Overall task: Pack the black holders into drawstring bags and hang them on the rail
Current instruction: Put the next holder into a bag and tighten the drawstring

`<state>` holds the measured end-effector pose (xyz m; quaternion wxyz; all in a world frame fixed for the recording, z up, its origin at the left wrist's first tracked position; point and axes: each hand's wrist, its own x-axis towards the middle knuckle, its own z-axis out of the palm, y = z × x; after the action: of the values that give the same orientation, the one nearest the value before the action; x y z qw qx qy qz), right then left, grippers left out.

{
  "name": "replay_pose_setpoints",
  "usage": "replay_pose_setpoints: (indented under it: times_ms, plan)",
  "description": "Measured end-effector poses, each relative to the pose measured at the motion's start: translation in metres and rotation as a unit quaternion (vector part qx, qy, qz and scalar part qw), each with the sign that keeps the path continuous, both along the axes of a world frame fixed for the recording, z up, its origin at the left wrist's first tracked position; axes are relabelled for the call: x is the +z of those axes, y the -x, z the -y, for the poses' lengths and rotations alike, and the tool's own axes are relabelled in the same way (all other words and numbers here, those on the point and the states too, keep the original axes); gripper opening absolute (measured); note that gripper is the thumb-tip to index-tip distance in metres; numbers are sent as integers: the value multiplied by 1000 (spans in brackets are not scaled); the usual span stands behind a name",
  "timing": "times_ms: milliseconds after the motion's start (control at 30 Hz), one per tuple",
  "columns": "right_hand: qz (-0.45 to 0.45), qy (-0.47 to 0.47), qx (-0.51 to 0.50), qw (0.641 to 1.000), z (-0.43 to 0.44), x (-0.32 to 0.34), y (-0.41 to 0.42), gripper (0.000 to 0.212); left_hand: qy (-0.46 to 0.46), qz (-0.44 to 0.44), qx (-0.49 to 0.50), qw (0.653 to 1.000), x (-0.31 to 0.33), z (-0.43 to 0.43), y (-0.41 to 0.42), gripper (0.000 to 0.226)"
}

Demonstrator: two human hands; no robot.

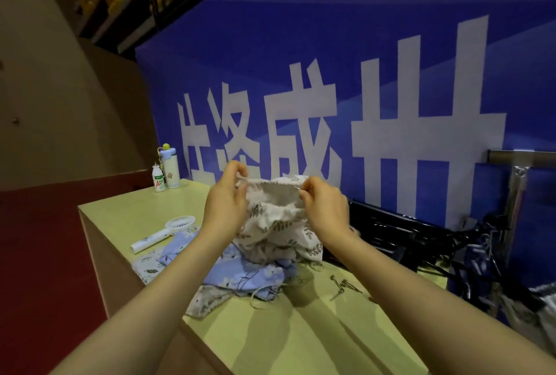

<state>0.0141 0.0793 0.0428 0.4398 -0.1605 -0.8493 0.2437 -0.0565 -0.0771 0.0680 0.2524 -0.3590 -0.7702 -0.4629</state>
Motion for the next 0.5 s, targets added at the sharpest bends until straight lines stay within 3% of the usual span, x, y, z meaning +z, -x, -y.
replay_pose_setpoints:
  times_ms: [100, 167, 267, 500]
  plan:
    - [61, -57, 8, 996, -8, -2, -1, 16, 136, -72, -24, 988, -7, 3, 5, 33]
    - [82, -78, 18, 993, -11, -4, 0, 15, 164, -71, -50, 983, -8, -1, 7, 43]
    - [107, -97, 26, 989, -12, -6, 1, 13, 157, 3, -75, 985, -6, -8, 10, 55]
    - [171, -128, 13, 977, 3, -10, 20, 21, 64, 117, -131, 982, -4, -34, 1, 54]
